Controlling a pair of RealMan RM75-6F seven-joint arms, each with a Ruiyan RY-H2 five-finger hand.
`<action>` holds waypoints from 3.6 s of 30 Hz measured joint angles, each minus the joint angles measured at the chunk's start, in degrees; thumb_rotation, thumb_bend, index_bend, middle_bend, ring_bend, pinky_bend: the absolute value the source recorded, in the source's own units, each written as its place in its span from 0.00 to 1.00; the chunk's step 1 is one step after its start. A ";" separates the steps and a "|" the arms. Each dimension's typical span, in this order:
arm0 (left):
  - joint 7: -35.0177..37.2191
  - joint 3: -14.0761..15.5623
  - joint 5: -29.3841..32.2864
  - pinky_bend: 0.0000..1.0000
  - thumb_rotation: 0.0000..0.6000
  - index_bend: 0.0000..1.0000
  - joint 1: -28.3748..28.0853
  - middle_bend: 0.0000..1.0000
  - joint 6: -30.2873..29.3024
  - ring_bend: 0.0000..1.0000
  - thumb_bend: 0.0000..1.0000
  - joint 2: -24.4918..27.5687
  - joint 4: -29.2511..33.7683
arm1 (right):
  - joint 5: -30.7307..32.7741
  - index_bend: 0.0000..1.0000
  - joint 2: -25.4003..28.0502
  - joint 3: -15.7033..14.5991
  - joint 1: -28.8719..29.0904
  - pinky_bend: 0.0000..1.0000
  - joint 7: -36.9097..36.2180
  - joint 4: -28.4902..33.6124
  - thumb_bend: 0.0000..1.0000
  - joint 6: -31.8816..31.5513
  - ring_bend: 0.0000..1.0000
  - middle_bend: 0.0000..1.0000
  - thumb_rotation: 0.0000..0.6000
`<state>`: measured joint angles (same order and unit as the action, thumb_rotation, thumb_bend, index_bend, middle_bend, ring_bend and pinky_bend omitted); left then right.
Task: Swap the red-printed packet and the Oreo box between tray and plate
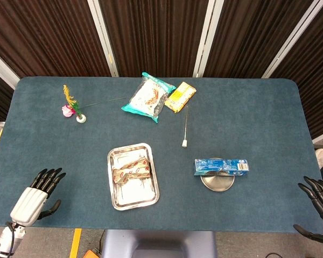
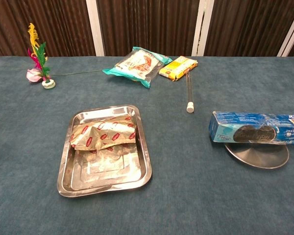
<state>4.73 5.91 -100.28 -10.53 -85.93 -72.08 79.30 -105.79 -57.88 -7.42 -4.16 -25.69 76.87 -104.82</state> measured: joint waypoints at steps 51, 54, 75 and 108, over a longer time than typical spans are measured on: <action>-30.01 -15.07 26.99 0.18 1.00 0.08 -23.79 0.03 27.39 0.03 0.38 -31.11 0.41 | 7.61 0.00 -1.34 3.46 0.12 0.00 14.85 6.21 0.19 8.46 0.00 0.00 1.00; -31.91 -15.55 29.13 0.31 1.00 0.28 -23.94 0.23 26.42 0.19 0.37 -32.54 -0.61 | 7.70 0.00 -1.22 3.43 0.07 0.00 14.68 6.21 0.19 8.61 0.00 0.00 1.00; -22.38 -26.54 24.27 0.48 1.00 0.64 -34.81 0.67 21.83 0.52 0.41 -40.57 -18.12 | 10.86 0.00 -0.63 3.95 2.03 0.00 14.15 7.28 0.19 15.28 0.00 0.00 1.00; -2.54 -25.31 30.91 0.12 1.00 0.00 -63.84 0.00 34.41 0.00 0.40 -57.50 -53.35 | 17.42 0.00 -0.01 6.47 6.42 0.00 8.70 6.09 0.19 24.44 0.00 0.00 1.00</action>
<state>2.19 -19.40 -69.37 -74.38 -51.51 -129.58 25.95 -88.37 -57.89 -0.95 2.27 -16.98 82.96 -80.38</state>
